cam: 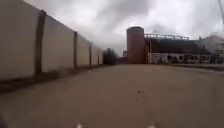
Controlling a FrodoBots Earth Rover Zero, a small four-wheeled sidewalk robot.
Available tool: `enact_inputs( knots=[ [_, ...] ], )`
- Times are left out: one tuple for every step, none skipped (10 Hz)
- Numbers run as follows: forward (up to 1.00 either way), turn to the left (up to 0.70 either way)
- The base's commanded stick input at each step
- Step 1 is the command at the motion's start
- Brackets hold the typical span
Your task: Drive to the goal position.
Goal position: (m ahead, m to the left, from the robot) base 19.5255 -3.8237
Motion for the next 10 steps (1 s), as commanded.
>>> enact_inputs(
  knots=[
    [1.00,0.07],
    [1.00,0.07],
    [1.00,0.07],
    [1.00,0.07],
    [1.00,0.07],
    [1.00,0.07],
    [1.00,0.07],
    [1.00,0.07],
    [1.00,0.07],
    [1.00,0.07]
  ],
)
